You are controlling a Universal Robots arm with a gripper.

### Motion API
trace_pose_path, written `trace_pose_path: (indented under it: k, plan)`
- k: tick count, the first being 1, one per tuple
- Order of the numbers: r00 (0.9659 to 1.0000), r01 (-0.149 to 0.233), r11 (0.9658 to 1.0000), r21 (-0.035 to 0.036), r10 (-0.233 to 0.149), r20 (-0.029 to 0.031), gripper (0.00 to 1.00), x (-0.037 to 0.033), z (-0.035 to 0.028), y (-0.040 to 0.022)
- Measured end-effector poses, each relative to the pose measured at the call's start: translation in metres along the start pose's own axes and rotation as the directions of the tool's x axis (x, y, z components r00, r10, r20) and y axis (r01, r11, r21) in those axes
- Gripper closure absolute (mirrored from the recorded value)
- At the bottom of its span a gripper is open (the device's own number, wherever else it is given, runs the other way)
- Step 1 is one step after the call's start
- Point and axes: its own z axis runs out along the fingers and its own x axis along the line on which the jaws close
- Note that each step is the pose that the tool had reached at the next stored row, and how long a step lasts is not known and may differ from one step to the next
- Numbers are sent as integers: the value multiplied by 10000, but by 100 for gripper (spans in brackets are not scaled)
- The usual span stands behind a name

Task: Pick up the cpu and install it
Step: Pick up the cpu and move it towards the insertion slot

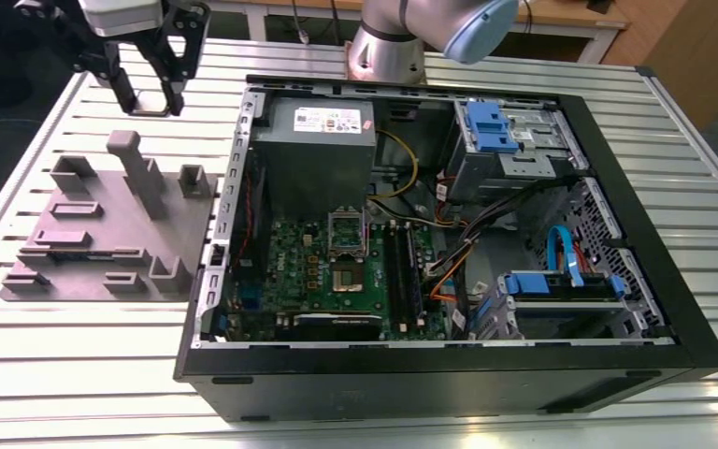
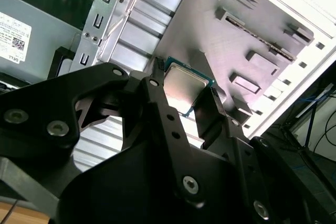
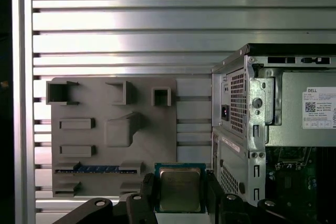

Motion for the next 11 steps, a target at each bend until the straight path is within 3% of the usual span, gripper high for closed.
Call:
trace_pose_path:
  k: [11]
  plan:
    - [10000,0,10000,0,0,0,53,-37,0,1]
